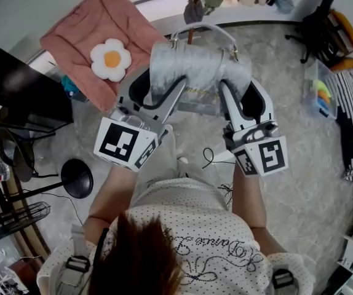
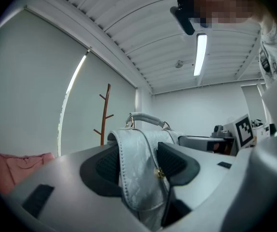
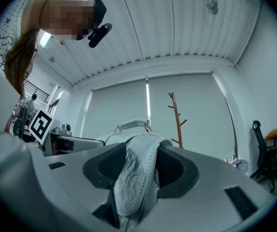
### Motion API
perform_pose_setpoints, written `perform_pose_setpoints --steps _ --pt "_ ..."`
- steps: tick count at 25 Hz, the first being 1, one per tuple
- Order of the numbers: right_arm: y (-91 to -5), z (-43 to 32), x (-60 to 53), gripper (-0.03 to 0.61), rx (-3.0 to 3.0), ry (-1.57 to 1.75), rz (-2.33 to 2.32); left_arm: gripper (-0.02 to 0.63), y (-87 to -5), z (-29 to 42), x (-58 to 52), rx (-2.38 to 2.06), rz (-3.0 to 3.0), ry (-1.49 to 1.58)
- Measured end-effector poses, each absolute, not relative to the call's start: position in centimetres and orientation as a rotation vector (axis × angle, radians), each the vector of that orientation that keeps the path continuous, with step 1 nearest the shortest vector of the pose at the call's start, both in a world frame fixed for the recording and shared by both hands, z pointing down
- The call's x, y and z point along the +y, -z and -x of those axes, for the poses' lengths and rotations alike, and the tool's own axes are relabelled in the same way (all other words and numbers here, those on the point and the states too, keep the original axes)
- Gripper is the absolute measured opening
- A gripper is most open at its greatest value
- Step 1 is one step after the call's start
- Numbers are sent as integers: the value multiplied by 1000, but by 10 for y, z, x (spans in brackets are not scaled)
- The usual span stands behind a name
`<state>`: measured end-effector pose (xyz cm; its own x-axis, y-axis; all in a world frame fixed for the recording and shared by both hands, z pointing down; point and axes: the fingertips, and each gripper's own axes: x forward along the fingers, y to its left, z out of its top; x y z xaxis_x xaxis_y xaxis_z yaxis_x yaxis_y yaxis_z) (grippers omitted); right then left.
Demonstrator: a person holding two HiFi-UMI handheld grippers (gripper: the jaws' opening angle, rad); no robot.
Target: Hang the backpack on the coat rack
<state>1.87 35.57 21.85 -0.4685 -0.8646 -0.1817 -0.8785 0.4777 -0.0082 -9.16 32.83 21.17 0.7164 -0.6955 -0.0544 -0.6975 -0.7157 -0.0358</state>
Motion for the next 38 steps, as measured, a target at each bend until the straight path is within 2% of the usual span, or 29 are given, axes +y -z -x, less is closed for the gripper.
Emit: perform_pose_setpoints --steps 24,38 --pt "-219 8 172 183 2439 -137 1737 225 -213 113 127 931 2954 -66" --pt "-236 -30 101 183 2440 -48 1768 225 -230 74 53 901 3008 -22"
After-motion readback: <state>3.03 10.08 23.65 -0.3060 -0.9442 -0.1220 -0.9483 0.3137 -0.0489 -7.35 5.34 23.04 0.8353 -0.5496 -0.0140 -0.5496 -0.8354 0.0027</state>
